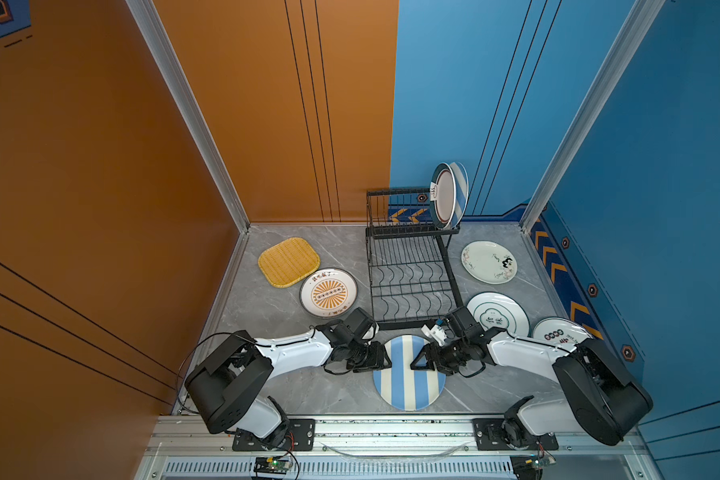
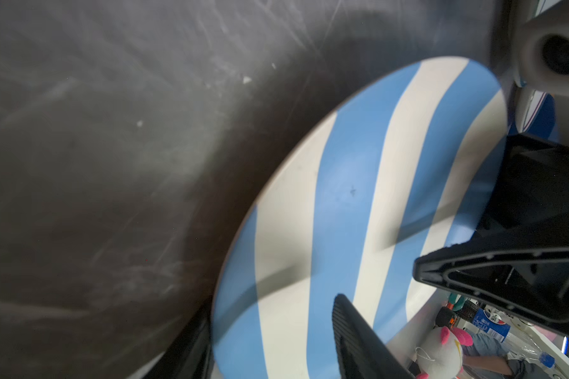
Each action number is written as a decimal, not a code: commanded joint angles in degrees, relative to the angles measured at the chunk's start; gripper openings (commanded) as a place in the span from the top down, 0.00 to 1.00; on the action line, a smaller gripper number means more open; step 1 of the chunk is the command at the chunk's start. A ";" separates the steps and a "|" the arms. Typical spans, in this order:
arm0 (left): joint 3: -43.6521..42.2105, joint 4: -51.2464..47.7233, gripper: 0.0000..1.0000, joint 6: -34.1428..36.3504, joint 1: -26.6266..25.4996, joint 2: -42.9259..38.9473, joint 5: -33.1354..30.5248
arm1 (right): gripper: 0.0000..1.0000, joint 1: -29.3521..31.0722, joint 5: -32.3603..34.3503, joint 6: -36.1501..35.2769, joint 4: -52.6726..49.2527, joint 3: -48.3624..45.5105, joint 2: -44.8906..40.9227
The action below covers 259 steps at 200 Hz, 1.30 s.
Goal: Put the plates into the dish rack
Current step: 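Pinch the striped plate's edges with both grippers and tilt it upright, then lift the upright striped plate with right gripper while left gripper withdraws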
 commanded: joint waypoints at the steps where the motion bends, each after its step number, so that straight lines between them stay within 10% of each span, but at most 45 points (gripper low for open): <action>1: -2.49 0.40 0.43 1.59 -0.97 4.11 1.78 | 0.42 0.95 -1.31 0.67 2.40 -1.13 -0.14; 59: -3.13 -1.54 0.40 1.06 -0.89 1.81 -0.60 | 0.44 -1.18 -0.67 0.64 -1.93 -1.71 -7.09; 206: -1.76 -6.81 0.21 1.71 0.64 -2.22 -1.62 | 1.00 -3.78 0.43 -0.81 -12.54 0.99 -15.64; 259: 1.00 -12.47 0.08 3.61 4.20 -7.03 -2.28 | 1.00 -4.39 4.99 -2.84 -25.06 8.83 -21.33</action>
